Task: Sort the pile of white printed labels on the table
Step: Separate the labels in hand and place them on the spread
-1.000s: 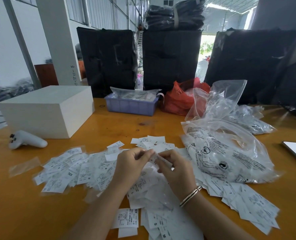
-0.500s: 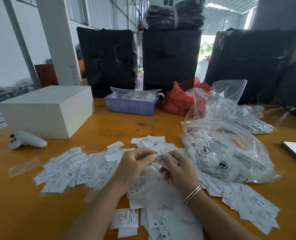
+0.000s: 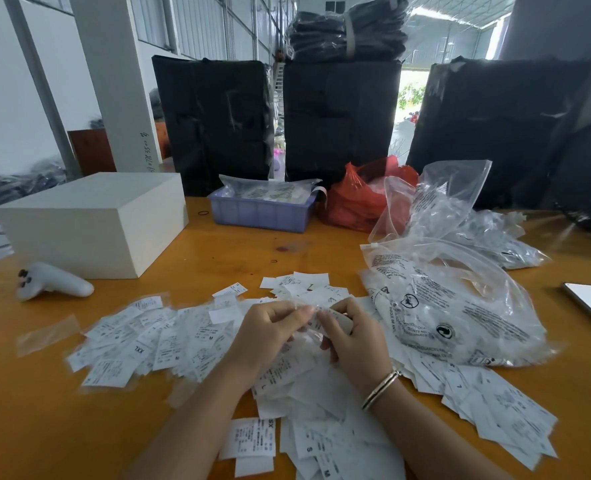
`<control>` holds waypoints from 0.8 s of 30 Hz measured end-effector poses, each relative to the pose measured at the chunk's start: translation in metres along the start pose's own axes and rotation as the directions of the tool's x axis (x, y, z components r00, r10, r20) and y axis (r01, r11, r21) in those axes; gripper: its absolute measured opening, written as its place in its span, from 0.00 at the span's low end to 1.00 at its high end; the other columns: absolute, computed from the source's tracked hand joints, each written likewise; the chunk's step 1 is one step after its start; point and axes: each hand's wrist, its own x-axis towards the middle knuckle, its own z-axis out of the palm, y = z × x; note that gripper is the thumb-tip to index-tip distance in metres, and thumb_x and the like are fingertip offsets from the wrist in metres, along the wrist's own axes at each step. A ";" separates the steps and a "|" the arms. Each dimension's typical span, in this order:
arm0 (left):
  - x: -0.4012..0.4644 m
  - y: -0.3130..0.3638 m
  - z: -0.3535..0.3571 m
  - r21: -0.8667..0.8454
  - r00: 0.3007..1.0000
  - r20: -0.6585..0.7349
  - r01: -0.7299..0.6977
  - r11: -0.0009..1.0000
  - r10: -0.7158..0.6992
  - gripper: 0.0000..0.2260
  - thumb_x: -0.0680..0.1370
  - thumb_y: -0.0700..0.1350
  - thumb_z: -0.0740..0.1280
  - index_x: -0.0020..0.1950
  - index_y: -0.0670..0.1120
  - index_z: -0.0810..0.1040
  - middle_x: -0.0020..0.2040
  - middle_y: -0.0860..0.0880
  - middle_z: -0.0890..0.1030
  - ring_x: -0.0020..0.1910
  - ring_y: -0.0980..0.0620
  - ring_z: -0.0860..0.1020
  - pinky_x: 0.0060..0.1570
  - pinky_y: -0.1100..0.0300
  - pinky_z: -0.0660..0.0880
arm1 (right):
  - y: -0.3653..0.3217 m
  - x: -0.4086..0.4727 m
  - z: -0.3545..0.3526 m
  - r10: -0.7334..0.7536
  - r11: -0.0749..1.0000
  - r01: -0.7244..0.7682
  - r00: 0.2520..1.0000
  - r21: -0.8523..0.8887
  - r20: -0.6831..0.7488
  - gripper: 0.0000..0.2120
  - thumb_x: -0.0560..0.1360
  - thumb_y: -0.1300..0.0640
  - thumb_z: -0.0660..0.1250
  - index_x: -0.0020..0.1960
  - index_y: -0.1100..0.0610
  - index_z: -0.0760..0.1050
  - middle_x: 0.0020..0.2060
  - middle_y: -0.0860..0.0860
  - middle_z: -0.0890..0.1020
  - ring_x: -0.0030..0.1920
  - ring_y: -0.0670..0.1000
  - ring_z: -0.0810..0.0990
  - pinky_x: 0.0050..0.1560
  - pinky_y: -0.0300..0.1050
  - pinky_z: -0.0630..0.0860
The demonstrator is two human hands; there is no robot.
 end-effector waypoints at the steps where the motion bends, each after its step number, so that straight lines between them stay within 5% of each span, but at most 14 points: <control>1: 0.000 0.000 0.001 -0.014 1.000 0.004 0.005 1.000 -0.005 0.10 0.76 0.51 0.68 0.37 0.60 0.84 0.35 0.56 0.83 0.36 0.61 0.80 0.36 0.69 0.75 | 0.000 0.000 0.000 -0.006 1.000 0.006 1.000 -0.002 -0.009 0.10 0.76 0.56 0.66 0.38 0.52 0.70 0.24 0.50 0.78 0.19 0.42 0.71 0.22 0.33 0.66; 5: 0.002 -0.002 0.002 -0.012 1.000 -0.015 -0.001 1.000 0.001 0.09 0.77 0.43 0.69 0.43 0.57 0.84 0.37 0.58 0.83 0.37 0.60 0.80 0.36 0.68 0.76 | 0.001 0.000 0.002 -0.022 0.998 0.024 0.999 -0.061 0.028 0.10 0.75 0.55 0.67 0.37 0.51 0.70 0.25 0.48 0.78 0.22 0.41 0.73 0.25 0.33 0.67; 16: 0.001 -0.004 0.003 -0.033 0.996 0.086 0.033 0.999 -0.030 0.07 0.78 0.45 0.67 0.54 0.56 0.79 0.41 0.56 0.85 0.42 0.59 0.83 0.36 0.71 0.74 | 0.001 0.002 0.000 -0.004 1.000 0.005 0.999 0.023 -0.036 0.08 0.76 0.58 0.67 0.38 0.56 0.73 0.22 0.46 0.76 0.21 0.40 0.73 0.23 0.30 0.65; 24: 0.001 -0.005 0.003 -0.029 0.998 0.066 0.024 0.999 -0.022 0.02 0.77 0.47 0.68 0.45 0.52 0.80 0.40 0.56 0.84 0.41 0.60 0.82 0.38 0.69 0.75 | 0.003 0.001 0.002 -0.109 0.993 0.108 0.994 -0.047 -0.023 0.12 0.75 0.56 0.69 0.36 0.46 0.70 0.27 0.35 0.77 0.30 0.37 0.75 0.30 0.29 0.68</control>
